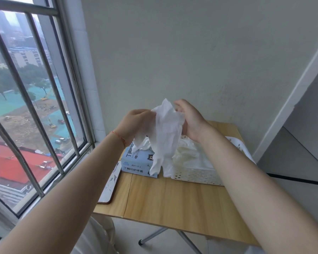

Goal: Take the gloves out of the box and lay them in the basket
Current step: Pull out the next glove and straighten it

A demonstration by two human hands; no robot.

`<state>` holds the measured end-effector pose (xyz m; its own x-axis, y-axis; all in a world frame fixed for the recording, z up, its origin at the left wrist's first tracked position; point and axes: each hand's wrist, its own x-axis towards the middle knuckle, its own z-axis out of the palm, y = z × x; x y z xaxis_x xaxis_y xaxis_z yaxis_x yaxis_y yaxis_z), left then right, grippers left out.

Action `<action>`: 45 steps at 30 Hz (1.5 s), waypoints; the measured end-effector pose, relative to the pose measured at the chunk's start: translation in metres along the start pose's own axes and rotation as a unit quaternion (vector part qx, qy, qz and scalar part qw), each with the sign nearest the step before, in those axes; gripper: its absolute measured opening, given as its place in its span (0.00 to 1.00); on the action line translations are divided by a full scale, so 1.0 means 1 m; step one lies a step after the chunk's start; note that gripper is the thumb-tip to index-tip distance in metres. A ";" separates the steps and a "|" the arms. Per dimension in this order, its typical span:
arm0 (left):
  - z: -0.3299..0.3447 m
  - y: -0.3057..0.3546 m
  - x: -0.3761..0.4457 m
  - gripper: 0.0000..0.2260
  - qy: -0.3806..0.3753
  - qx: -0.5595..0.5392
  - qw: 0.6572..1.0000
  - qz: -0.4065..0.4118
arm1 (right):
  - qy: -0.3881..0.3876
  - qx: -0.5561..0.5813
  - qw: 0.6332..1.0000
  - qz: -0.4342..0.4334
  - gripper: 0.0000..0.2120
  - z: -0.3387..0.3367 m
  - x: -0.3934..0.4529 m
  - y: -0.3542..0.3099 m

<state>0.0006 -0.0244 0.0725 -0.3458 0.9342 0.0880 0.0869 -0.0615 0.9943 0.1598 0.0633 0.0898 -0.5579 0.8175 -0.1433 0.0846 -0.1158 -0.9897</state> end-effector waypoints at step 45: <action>0.025 -0.033 0.004 0.17 -0.068 0.108 0.991 -0.036 | 0.191 -0.198 0.960 -0.054 0.20 -0.051 -0.010 0.014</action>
<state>0.0198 -0.0098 0.0385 -0.2298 0.9732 -0.0066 0.2705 0.0704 0.9602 0.2091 0.0819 0.0772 -0.2447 0.9685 0.0467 0.3933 0.1431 -0.9082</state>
